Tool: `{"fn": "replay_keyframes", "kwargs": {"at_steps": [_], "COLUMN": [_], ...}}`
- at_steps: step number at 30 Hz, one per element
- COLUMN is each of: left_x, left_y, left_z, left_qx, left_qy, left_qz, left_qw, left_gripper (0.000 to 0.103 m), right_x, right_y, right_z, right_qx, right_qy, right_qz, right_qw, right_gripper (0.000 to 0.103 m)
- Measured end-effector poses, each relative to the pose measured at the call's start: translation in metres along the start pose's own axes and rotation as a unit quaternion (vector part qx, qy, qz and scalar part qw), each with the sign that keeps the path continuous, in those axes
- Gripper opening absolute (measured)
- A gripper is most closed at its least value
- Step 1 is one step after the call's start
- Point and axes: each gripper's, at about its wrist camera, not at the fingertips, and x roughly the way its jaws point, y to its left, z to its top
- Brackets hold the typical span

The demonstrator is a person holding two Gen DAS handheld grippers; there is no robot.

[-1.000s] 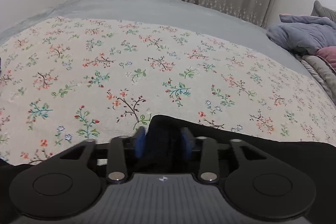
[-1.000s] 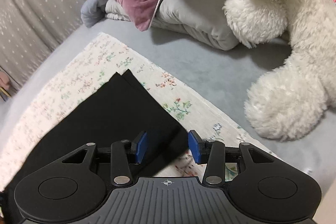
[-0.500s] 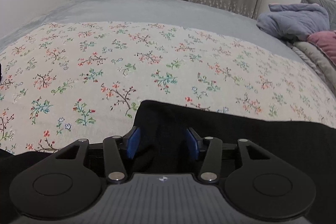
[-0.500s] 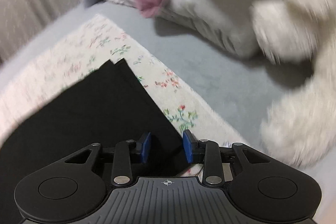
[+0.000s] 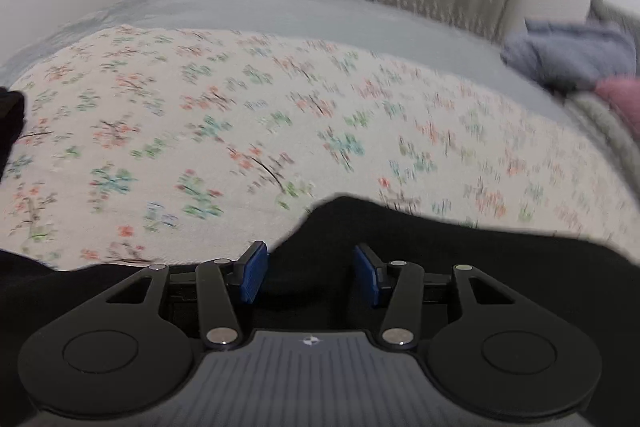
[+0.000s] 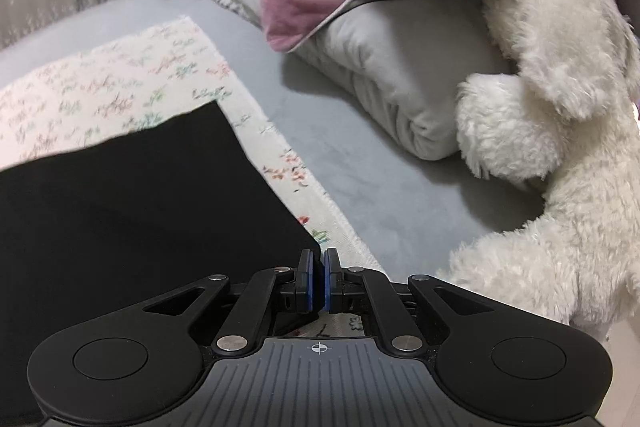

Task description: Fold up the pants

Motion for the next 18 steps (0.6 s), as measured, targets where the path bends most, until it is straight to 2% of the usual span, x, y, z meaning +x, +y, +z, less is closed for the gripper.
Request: {"fn": "replay_keyframes", "kwargs": {"at_steps": [1,3,5,6,7,9,11,12,14,16,18], "left_x": [-0.011,-0.036,-0.060,-0.072,-0.084,-0.099,-0.108,-0.109,-0.106,-0.102,-0.100], "left_y": [0.008,0.027,0.050,0.065,0.083,0.115,0.147,0.160,0.182,0.199,0.209], "left_z": [0.003,0.009,0.013,0.013,0.012,0.008,0.002,-0.003,-0.012,-0.017,-0.017], "left_qx": [-0.003,-0.004,-0.017,-0.033,-0.053,-0.088,-0.110,-0.118,-0.134,-0.145,-0.151], "left_qy": [-0.011,-0.038,-0.056,-0.062,-0.065,-0.067,-0.066,-0.059,-0.043,-0.035,-0.034], "left_qz": [0.000,0.020,0.039,0.042,0.045,0.058,0.086,0.097,0.101,0.092,0.096], "left_qw": [0.9999,0.9991,0.9975,0.9967,0.9954,0.9922,0.9881,0.9865,0.9848,0.9845,0.9834], "left_gripper": [0.063,0.077,0.078,0.078,0.079,0.080,0.080,0.080,0.080,0.080,0.080], "right_x": [-0.002,-0.003,-0.005,-0.007,-0.008,-0.016,-0.024,-0.028,-0.035,-0.043,-0.052], "right_y": [0.001,-0.002,-0.007,-0.005,0.000,0.013,0.034,0.049,0.083,0.128,0.179], "right_z": [-0.001,0.001,0.003,0.004,0.006,0.007,0.008,0.008,0.006,-0.001,-0.008], "right_qx": [-0.006,0.014,0.035,0.035,0.028,0.010,-0.024,-0.046,-0.089,-0.154,-0.223], "right_qy": [-0.003,-0.004,-0.003,-0.004,-0.006,-0.022,-0.049,-0.060,-0.065,-0.067,-0.068], "right_qz": [-0.005,-0.003,-0.012,-0.021,-0.028,-0.037,-0.030,-0.012,0.055,0.118,0.180], "right_qw": [1.000,1.000,0.999,0.999,0.999,0.999,0.998,0.997,0.992,0.979,0.956], "right_gripper": [0.004,0.008,0.015,0.015,0.015,0.023,0.027,0.030,0.037,0.039,0.039]}}
